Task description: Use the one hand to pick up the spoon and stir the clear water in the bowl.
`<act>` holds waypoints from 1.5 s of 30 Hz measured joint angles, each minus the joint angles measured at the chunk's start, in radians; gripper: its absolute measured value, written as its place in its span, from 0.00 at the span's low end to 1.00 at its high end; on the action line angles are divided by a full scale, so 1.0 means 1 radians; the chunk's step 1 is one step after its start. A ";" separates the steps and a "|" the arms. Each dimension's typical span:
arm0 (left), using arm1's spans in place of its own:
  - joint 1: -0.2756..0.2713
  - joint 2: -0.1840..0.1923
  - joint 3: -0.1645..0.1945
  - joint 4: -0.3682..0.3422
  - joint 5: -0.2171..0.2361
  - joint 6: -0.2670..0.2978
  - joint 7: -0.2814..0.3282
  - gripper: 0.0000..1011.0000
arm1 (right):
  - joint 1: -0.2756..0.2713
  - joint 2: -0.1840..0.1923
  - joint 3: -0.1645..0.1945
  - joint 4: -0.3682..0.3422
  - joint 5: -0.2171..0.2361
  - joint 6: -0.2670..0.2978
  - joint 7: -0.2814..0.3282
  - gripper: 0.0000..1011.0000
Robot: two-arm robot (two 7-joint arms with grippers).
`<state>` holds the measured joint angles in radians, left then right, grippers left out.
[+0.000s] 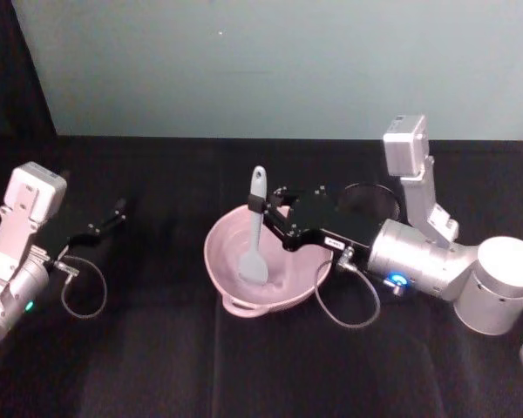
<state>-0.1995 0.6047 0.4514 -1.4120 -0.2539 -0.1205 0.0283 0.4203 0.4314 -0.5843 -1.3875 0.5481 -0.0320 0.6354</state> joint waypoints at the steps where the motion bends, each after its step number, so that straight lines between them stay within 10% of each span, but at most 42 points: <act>1: 0.000 0.000 0.000 0.000 0.000 0.000 0.000 1.00 | 0.010 -0.018 -0.003 0.024 -0.016 -0.015 -0.010 0.11; 10: 0.000 0.000 0.000 0.000 0.000 0.000 0.000 1.00 | 0.060 -0.116 0.008 0.176 -0.120 -0.140 -0.105 0.11; 16: 0.000 0.000 0.000 0.000 0.000 0.000 0.000 1.00 | 0.060 -0.109 0.034 0.188 -0.151 -0.163 -0.131 0.11; 33: 0.000 0.000 0.000 0.000 0.000 0.000 0.000 1.00 | -0.104 0.059 0.132 -0.098 -0.087 -0.036 -0.064 0.11; 45: 0.000 0.000 0.000 0.000 0.000 0.000 0.000 1.00 | -0.137 0.037 0.089 -0.151 -0.021 0.042 -0.037 0.11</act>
<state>-0.1995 0.6047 0.4514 -1.4120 -0.2539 -0.1205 0.0283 0.2835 0.4686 -0.4951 -1.5386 0.5276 0.0103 0.5982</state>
